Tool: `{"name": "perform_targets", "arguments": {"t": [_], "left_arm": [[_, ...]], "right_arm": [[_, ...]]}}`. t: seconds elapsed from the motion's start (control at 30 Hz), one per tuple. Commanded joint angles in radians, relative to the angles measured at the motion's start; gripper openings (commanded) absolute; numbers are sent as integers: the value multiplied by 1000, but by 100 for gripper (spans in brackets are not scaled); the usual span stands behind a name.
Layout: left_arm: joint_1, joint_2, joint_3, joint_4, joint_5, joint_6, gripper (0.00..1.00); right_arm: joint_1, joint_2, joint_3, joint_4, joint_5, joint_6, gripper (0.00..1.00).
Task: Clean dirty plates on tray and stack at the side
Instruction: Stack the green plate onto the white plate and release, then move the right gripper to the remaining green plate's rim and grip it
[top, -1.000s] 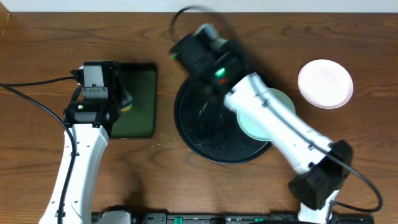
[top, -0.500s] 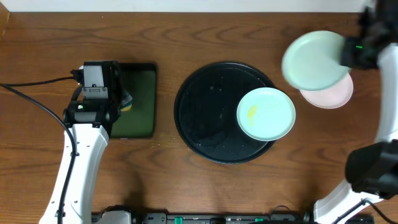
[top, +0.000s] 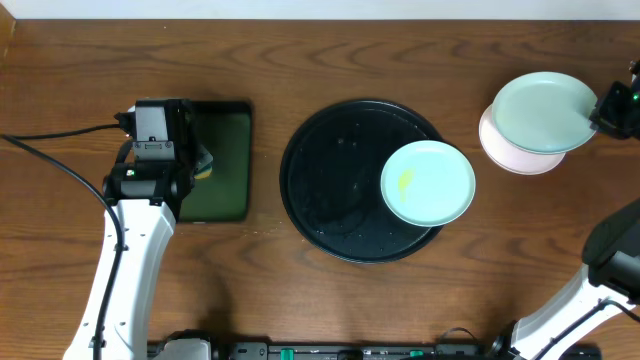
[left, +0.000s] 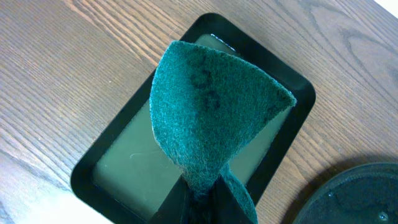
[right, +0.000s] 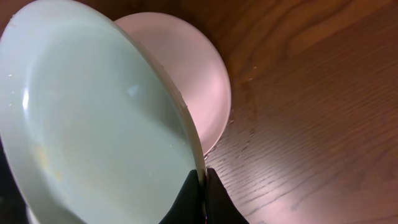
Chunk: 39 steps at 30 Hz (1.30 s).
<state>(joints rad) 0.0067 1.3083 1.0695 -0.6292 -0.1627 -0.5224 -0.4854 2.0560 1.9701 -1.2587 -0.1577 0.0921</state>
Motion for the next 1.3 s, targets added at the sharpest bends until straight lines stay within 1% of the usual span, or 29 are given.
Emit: {"name": "perform_targets", "arguments": {"t": [0.0,0.17,0.27,0.4,0.43,0.53,0.6,0.7,0.83,1.0,1.1,1.13,1.17,1.23,1.27], "left_arm": [[5,5,-8,2,-4,10,7],[5,5,-8,9,-4,10,7],[5,5,-8,9,-4,10,7],[5,5,-8,8,-4,10,7],[5,5,-8,8,-4,10,7],[5,5,-8,8,-4,10,7],[5,5,-8,8,-4,10,7],[5,5,-8,8,-4,10,7],[5,5,-8,8,-2,10,7],[5,5,-8,8,-2,10,7],[5,5,-8,8,-2,10,8],[5,5,-8,8,-2,10,7],[5,5,-8,9,-1,10,7],[5,5,-8,9,-1,9,8],[5,5,-8,9,-2,9,7]], "right_arm": [[0,16,-32,26,52,54,1],[3,16,-102,109,51,53,1],[8,17,-176,184,48,54,1],[9,17,-282,285,48,102,2],[9,17,-302,304,48,117,6],[10,17,-331,336,45,120,20],[13,16,-328,338,44,104,27],[18,0,-298,300,-42,58,29],[35,-62,-277,230,-177,56,29],[75,-198,-277,111,-181,56,30],[117,-288,-279,20,-164,57,34],[134,-314,-283,-5,-149,57,38],[155,-343,-290,-32,-127,62,47],[200,-385,-316,-56,-89,72,52],[225,-402,-337,-61,-69,72,59]]}}
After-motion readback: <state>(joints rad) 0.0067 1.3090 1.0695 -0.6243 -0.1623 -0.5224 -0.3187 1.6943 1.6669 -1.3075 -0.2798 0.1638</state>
